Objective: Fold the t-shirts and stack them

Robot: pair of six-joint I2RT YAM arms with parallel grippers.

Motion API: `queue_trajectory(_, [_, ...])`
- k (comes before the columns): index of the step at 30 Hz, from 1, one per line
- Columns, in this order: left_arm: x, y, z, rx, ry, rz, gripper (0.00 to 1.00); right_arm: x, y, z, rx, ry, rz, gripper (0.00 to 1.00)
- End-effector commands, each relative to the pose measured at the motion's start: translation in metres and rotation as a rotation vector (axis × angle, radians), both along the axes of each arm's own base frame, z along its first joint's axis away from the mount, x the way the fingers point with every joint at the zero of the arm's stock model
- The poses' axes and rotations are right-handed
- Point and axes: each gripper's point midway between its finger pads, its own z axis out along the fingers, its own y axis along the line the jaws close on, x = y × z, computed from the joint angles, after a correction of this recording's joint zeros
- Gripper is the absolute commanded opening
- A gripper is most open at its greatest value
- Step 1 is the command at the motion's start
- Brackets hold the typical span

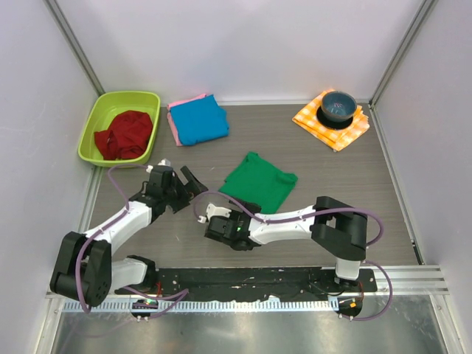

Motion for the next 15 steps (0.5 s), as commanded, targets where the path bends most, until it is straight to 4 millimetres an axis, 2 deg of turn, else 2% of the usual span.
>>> queue_trajectory(1, [0.005, -0.002, 0.004, -0.020, -0.038, -0.015, 1.00, 0.017, 0.010, -0.005, -0.023, -0.102, 0.008, 0.98])
queue_trajectory(7, [-0.001, 0.001, 0.000, -0.012, -0.022, -0.023, 1.00, 0.027, 0.013, -0.016, -0.069, -0.137, 0.016, 0.98])
queue_trajectory(15, [-0.010, 0.001, -0.012, -0.027, 0.000, -0.038, 1.00, 0.037, 0.006, -0.043, -0.106, -0.097, 0.002, 0.97])
